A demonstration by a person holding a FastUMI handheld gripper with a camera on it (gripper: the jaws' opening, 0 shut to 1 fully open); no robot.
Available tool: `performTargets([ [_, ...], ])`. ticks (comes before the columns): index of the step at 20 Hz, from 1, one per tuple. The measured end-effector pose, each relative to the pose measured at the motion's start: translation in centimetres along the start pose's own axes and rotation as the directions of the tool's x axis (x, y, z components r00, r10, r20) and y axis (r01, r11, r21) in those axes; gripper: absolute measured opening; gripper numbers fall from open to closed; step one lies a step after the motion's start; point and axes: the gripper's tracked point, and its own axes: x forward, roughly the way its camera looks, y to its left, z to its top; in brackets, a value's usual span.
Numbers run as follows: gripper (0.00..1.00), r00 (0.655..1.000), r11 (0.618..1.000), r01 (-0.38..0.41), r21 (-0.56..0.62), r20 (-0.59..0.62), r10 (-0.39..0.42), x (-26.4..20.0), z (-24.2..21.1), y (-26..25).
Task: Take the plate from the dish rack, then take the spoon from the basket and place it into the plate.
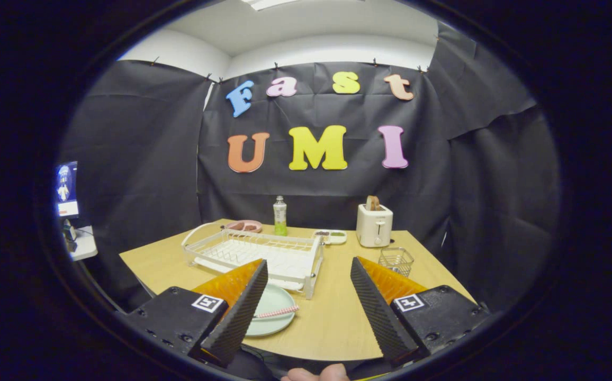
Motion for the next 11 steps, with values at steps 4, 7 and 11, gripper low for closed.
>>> performTargets([
  [4, 1.0, 0.999, 0.999, 0.036, 0.0, -0.003, -0.036, -1.6, 0.2, -1.4],
  [7, 1.0, 0.998, 0.998, 0.063, 0.009, 0.014, -0.063, -3.1, 0.8, -2.4],
  [11, 1.0, 0.999, 0.998, 0.052, 0.018, 0.011, -0.053, -4.7, 0.8, -2.4],
])
